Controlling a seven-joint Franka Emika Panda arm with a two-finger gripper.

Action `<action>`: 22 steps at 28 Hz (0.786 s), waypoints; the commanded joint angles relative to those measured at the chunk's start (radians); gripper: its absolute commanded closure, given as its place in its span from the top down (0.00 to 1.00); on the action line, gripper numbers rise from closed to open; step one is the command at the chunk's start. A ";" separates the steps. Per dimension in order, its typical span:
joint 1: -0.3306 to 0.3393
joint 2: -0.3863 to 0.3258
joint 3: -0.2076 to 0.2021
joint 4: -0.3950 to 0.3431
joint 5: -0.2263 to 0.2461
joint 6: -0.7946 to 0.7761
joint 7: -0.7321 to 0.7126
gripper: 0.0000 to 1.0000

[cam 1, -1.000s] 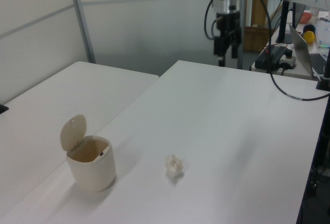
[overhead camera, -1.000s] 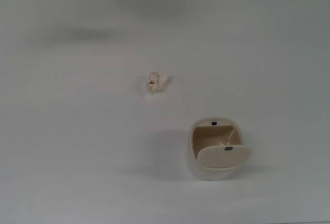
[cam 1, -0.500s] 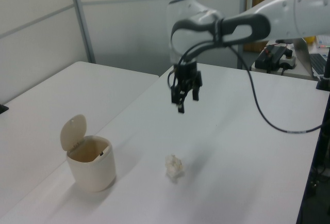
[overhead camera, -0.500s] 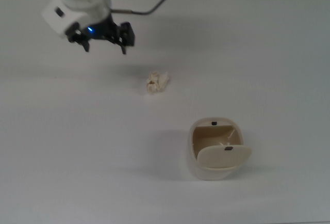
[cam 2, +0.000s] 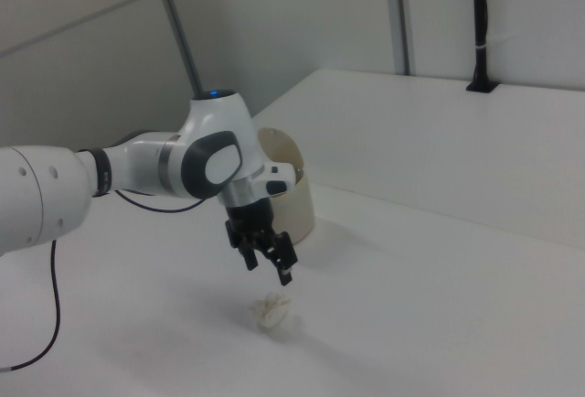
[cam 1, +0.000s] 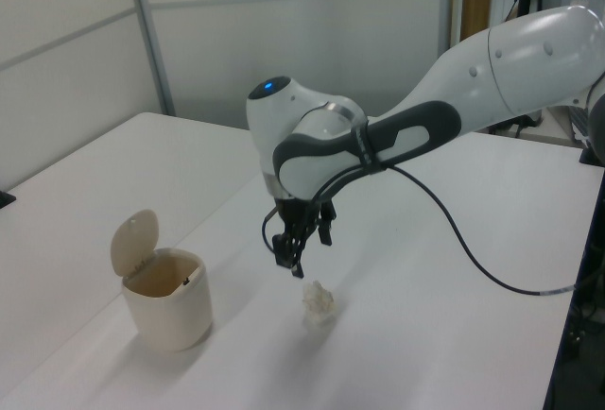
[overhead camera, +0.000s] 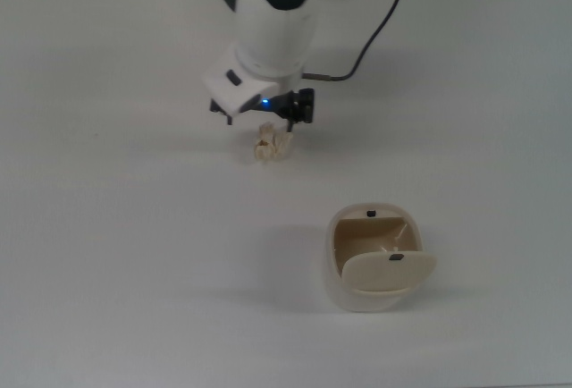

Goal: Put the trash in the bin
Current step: 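Move the open gripper down over the crumpled white paper ball, then close the gripper on the paper ball and lift it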

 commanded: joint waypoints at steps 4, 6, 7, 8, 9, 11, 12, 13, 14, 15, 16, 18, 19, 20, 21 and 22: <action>0.059 0.048 -0.012 -0.024 -0.070 0.059 0.104 1.00; 0.061 0.060 -0.011 -0.024 -0.079 0.070 0.117 1.00; 0.061 0.072 -0.012 -0.024 -0.082 0.079 0.121 1.00; 0.061 0.078 -0.012 -0.026 -0.084 0.084 0.121 1.00; 0.061 0.084 -0.012 -0.026 -0.085 0.087 0.121 1.00; 0.061 0.092 -0.012 -0.027 -0.099 0.096 0.123 1.00; 0.061 0.095 -0.012 -0.032 -0.108 0.100 0.124 1.00; 0.061 0.100 -0.012 -0.050 -0.125 0.116 0.132 1.00; 0.061 0.100 -0.012 -0.061 -0.134 0.128 0.140 1.00; 0.061 0.100 -0.012 -0.072 -0.145 0.139 0.147 1.00; 0.061 0.098 -0.012 -0.082 -0.154 0.149 0.155 1.00; 0.062 0.098 -0.012 -0.104 -0.170 0.166 0.172 1.00; 0.065 0.097 -0.012 -0.119 -0.185 0.169 0.181 1.00; 0.070 0.097 -0.012 -0.124 -0.188 0.169 0.181 1.00; 0.075 0.097 -0.012 -0.130 -0.190 0.171 0.181 1.00; 0.078 0.097 -0.012 -0.136 -0.191 0.173 0.181 1.00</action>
